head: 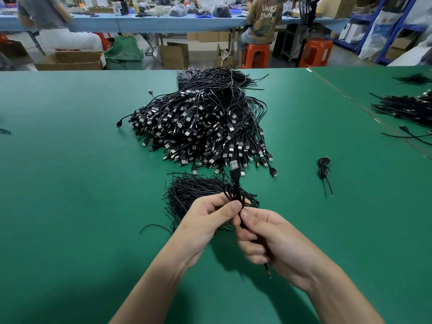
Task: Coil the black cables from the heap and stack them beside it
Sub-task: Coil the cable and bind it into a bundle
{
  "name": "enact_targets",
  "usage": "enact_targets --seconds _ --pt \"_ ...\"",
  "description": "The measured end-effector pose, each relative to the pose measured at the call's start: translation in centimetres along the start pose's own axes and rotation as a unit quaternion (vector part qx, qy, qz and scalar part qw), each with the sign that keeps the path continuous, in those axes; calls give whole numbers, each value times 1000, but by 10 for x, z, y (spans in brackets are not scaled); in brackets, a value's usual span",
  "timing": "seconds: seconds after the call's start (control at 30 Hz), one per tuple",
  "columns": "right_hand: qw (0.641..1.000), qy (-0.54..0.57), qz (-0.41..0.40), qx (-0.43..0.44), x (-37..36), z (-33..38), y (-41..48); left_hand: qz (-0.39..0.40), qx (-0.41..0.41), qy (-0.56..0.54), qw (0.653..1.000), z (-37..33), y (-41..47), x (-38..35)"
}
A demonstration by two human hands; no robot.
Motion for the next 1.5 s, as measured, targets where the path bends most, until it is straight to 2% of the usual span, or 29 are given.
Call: enact_targets --seconds 0.23,0.33,0.4,0.47,0.53,0.67,0.8,0.83,0.9,0.93,1.0,1.07,1.13,1.17,1.2,1.27,1.37,1.5 --pt "997 -56 -45 17 3 3 2 -27 -20 88 996 -4 -3 -3" --pt "986 -138 -89 43 7 10 0 -23 -22 89 996 -4 -3 -7" --pt "964 -205 -149 76 16 17 -5 -25 -24 85 996 -7 -4 -10" --pt "912 -300 -241 141 27 33 -17 -50 -26 111 992 -11 -5 -7" --pt "846 -400 -285 208 27 47 -29 -60 -16 125 990 -11 -6 -6" --pt "729 -560 -222 325 0 67 -36 -39 20 118 992 -3 -8 -10" --pt "665 -638 -160 355 -11 73 -33 -2 31 129 991 1 -8 -17" --pt "664 -642 -155 350 -11 74 -31 -1 33 129 991 1 -8 -18" --pt "689 -621 -175 331 -7 76 -29 0 21 112 993 -1 -9 -19" --pt "716 -590 -202 315 -1 76 -28 -5 11 103 995 -4 -10 -20" --pt "801 -461 -263 276 17 70 -25 -50 -10 103 993 -6 -10 -15" --pt "873 -302 -300 240 33 56 -19 -134 -43 179 974 -12 -13 -4" --pt "909 -185 -311 208 38 41 -13 -191 -87 295 932 -22 -18 -2" --pt "922 -132 -306 197 39 36 -10 -197 -103 320 921 -25 -20 -4" --pt "930 -89 -302 190 40 32 -8 -195 -109 326 919 -25 -21 -6" --pt "935 -46 -299 185 41 31 -8 -164 -97 286 939 -23 -21 -8" --pt "935 -55 -296 187 39 38 -11 -119 -85 210 967 -27 -20 -12" --pt "931 -88 -294 196 33 47 -17 -139 -96 209 963 -40 -15 -11"
Point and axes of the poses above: each hand's wrist, its own y-axis towards the middle knuckle, its own x-axis out of the back of the hand, z = x × y, the point moved 9 cm from there along y, towards the middle knuckle, and after that the axes turned 7 degrees about z, right-handed, at the moved point
